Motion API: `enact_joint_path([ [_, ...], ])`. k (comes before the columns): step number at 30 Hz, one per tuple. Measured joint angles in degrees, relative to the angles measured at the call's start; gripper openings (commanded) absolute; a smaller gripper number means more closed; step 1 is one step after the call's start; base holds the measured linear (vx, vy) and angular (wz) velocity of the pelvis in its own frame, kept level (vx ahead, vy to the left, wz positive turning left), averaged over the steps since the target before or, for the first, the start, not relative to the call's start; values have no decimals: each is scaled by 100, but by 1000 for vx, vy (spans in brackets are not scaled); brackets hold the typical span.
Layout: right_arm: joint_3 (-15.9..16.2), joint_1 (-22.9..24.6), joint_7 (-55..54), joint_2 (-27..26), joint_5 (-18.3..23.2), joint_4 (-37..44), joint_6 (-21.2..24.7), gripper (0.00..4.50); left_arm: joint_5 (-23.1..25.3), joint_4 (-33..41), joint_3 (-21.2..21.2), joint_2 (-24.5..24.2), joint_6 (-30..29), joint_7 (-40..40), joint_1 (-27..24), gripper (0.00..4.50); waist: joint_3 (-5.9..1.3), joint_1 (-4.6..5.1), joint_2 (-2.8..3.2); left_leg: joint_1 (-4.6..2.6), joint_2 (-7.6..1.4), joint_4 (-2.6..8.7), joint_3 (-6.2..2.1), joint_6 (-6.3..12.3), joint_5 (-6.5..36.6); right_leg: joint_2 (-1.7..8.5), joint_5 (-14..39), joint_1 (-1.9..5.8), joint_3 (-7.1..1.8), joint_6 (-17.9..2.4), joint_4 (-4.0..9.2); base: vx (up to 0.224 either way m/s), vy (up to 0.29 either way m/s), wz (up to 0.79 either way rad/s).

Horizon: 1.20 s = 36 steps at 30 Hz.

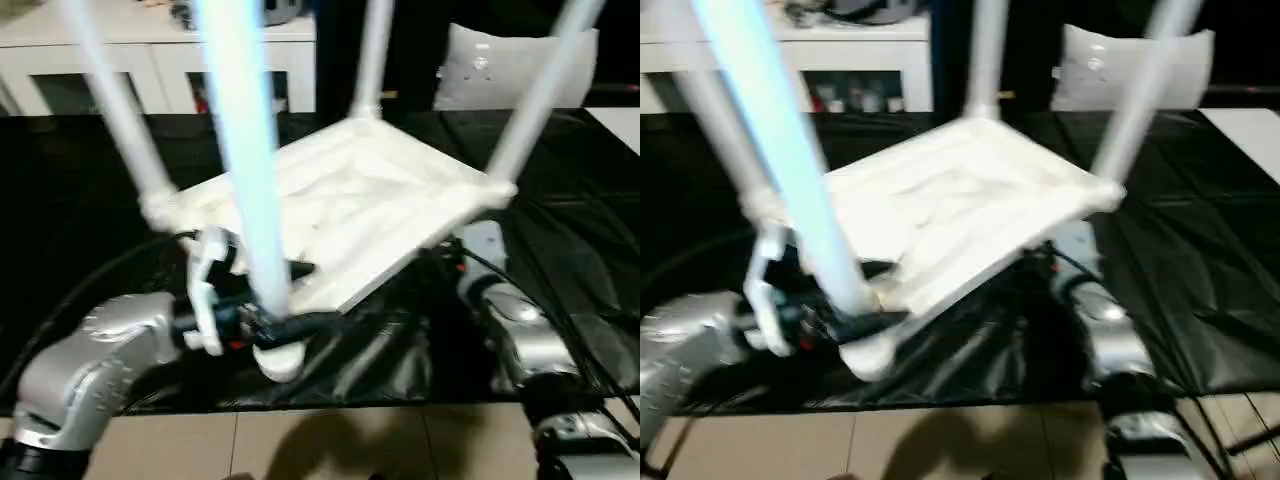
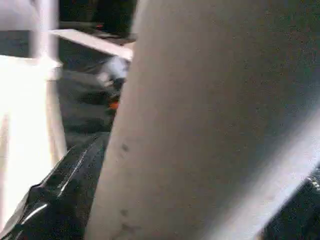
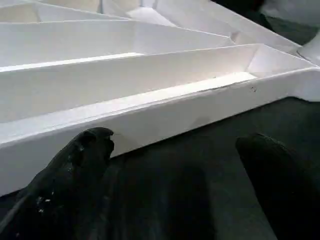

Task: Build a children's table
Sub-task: Rotate table base

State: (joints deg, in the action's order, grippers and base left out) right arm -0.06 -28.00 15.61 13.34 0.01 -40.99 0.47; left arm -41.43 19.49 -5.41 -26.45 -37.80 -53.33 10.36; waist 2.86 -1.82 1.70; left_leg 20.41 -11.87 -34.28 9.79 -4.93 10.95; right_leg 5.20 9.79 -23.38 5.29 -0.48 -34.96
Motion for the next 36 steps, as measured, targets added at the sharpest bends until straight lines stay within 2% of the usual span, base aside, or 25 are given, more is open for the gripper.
enact_joint_path([
  [3,110,-121,114,-142,-44,-107,-117,450,-53,0,-173,125,-75,-2,196,446,6,33,-11,-5,-2,0,-2,0,0,-2,-1,-1,0,-2,-2,0,0,0],
  [7,280,-177,240,-278,-91,-186,-209,450,-58,-87,-271,341,-97,-5,418,446,9,15,-23,-3,-2,1,0,0,0,-2,-1,-1,1,-2,-1,0,0,0],
  [12,363,-199,440,-455,-108,-281,-340,450,-27,-327,-466,768,-51,39,623,446,28,3,-80,1,-1,0,2,0,0,-1,-2,-1,-1,-3,0,0,0,0],
  [19,413,-284,525,-547,-117,-484,-526,450,398,-888,-799,1477,327,330,975,446,37,-6,-115,2,-1,-2,2,0,0,0,-3,0,-2,-4,1,0,0,0],
  [24,390,-282,596,-538,-114,-486,-574,450,578,-1191,-917,1910,624,531,1105,446,38,1,-111,2,-2,4,3,0,0,-1,-2,-1,-1,-6,2,0,0,0],
  [27,386,-284,556,-491,-117,-508,-594,450,892,-1492,-1011,2079,982,760,1314,446,37,-7,-110,1,-1,3,3,0,0,-1,-2,0,-1,-6,2,0,0,0],
  [29,332,-282,612,-396,-68,-576,-623,450,1229,-1796,-1020,2128,1316,926,1498,446,38,-11,-106,-1,-1,0,3,0,-1,0,-3,2,-1,-7,2,0,0,0],
  [32,165,-195,692,-241,49,-592,-613,450,1481,-1884,-1020,2046,1500,1036,1518,446,35,-27,-95,3,-1,1,-1,0,0,0,-2,2,1,-6,2,0,0,0],
  [36,-34,-3,498,49,71,-522,-630,450,1540,-1803,-1067,1862,1442,1007,1490,446,33,-48,-83,2,-1,1,3,1,0,0,-18,2,0,-32,2,0,0,0],
])
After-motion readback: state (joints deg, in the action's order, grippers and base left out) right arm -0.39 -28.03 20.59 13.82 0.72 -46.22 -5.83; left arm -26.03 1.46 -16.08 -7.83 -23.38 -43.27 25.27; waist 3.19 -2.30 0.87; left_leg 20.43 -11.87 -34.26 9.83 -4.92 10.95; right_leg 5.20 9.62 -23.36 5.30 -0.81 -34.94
